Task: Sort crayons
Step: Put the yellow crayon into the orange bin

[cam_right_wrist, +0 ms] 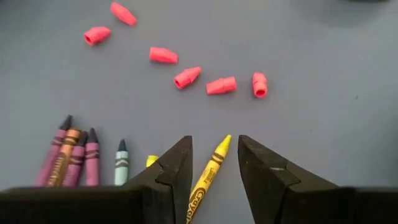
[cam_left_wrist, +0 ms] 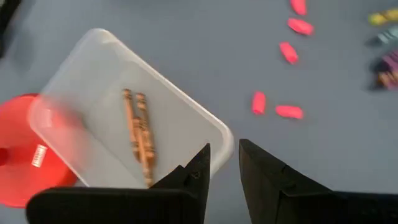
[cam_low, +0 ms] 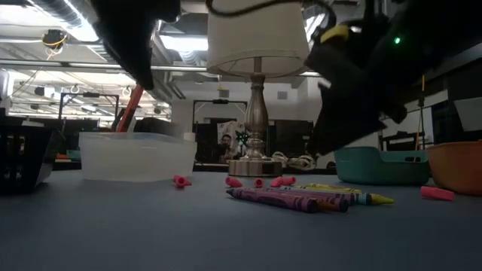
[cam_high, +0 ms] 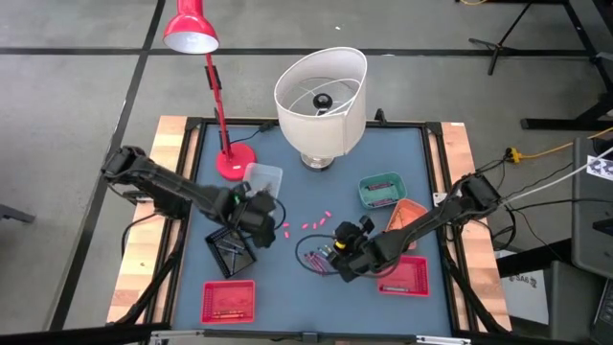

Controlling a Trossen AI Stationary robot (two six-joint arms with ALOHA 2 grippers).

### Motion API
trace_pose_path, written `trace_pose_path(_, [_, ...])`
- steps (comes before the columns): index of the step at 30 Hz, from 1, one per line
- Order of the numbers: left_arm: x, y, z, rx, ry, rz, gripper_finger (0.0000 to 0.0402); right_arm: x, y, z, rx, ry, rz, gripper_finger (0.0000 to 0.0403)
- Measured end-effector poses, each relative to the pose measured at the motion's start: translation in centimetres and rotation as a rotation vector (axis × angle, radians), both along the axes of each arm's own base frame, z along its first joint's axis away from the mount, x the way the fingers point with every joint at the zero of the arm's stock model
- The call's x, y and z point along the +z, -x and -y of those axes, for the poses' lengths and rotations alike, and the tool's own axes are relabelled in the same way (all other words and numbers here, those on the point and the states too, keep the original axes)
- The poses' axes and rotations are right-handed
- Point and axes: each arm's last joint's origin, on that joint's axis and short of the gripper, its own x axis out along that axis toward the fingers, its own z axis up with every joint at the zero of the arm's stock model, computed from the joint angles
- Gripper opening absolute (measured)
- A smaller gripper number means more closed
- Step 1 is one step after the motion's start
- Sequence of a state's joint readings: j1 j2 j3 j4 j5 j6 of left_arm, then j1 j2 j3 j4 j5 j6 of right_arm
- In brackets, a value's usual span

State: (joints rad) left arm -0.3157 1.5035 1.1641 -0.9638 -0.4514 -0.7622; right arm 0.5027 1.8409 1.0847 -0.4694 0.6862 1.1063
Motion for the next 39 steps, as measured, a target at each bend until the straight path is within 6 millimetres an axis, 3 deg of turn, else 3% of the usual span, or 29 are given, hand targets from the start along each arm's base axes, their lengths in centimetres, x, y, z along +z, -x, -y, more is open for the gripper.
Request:
trace_pose_path(10, [0.2,0.6,5.5,-0.1,0.096,0.151,0.0069,-2.1,-0.7,0.6,-0.005,-0.035,-0.072,0.0127])
trace_pose_path(22, [1.0,1.5,10.2,-0.221,0.147,0.341,0.0069,-2.1,-0.8,0.6,0.007,-0.079,-0.091,0.0127])
trace_pose_path(39, [-0.1,1.4,12.0,-0.22,0.03,0.408,0.0069,-2.3,-0.4,0.3,0.055,-0.168,-0.174,0.0127])
